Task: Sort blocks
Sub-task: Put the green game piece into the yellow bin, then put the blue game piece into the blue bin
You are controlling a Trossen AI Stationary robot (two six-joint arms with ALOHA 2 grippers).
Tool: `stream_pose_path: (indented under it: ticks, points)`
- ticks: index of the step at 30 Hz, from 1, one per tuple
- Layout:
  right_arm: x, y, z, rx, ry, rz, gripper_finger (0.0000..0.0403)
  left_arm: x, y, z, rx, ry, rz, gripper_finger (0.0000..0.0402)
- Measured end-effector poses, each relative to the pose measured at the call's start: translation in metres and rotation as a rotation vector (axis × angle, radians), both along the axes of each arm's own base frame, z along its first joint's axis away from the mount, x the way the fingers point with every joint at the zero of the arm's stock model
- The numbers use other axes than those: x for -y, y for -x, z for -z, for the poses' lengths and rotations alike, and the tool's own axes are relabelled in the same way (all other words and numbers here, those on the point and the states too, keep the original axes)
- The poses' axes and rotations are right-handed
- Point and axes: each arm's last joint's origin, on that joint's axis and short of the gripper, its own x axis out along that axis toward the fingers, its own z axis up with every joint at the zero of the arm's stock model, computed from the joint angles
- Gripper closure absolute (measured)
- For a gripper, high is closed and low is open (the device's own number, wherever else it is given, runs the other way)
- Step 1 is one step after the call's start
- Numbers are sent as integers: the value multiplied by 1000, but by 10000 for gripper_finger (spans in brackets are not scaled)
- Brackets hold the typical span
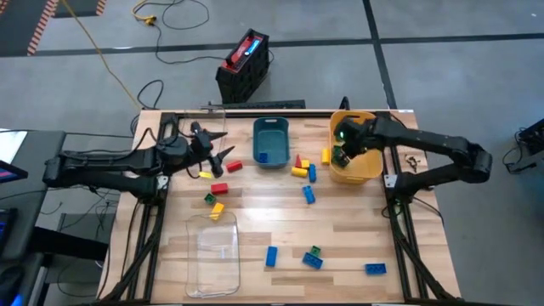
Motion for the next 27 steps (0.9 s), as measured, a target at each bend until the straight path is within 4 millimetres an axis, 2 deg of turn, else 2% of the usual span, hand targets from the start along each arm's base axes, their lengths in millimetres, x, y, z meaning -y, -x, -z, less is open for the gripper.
stream_pose_path:
  ticks: [8, 13, 16, 20, 23, 27]
  points:
    - [49, 7, 34, -97, -201, 76, 266, -4, -22, 19, -48, 90, 79, 169]
    - [59, 5, 52, -146, -281, 81, 215, -1, -29, 23, -36, 146, 158, 169]
    - [59, 3, 55, -170, -306, 78, 184, 4, -30, 23, -25, 173, 201, 169]
    - [55, -3, 41, -173, -306, 63, 164, 7, -30, 22, -16, 185, 215, 169]
    - [48, -11, 16, -140, -274, 57, 163, 7, -31, 22, -12, 181, 215, 169]
    - [29, -30, -15, -50, -97, -29, 169, 4, -31, 20, 5, 167, 209, 169]
